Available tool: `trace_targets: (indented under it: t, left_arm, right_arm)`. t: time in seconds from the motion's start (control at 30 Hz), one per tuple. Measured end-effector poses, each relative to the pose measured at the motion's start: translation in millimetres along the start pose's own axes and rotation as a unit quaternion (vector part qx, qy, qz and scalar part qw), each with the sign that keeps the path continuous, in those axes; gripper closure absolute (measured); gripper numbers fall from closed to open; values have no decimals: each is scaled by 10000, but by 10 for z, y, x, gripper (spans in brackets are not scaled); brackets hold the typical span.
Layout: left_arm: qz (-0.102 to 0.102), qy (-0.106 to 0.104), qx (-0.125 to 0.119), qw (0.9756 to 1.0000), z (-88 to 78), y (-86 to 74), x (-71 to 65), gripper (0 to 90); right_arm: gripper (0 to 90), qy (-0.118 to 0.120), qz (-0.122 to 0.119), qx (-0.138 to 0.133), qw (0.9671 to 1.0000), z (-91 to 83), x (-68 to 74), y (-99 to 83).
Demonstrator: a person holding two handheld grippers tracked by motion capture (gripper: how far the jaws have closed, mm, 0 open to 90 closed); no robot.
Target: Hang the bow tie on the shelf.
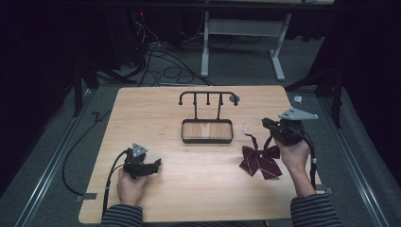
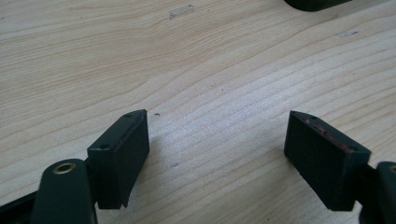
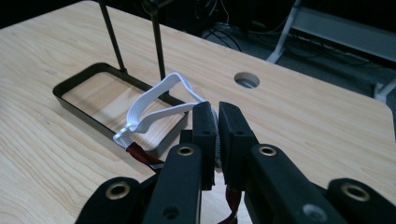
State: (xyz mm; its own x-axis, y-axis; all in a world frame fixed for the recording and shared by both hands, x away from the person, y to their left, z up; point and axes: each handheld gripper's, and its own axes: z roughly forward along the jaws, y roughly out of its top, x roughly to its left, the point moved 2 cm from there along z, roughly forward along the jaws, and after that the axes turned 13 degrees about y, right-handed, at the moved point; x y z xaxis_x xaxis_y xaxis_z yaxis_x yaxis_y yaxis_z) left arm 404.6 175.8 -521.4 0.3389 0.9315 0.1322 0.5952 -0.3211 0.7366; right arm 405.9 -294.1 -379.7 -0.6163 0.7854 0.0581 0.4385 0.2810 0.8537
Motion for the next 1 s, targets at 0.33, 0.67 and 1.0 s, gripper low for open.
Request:
trace_targets:
  t: [0.33, 0.67, 1.0]
  left_arm:
    - [-6, 3, -2, 10000, 1, 1, -1, 226]
    - [-12, 8, -2, 10000, 2, 2, 0, 226]
    - [-12, 8, -3, 10000, 2, 2, 0, 226]
  right_arm:
    - [878, 110, -100, -134, 9998, -29, 55, 144]
    - [878, 178, -232, -224, 9993, -39, 119, 276]
    - [878, 295, -355, -313, 9984, -28, 188, 428]
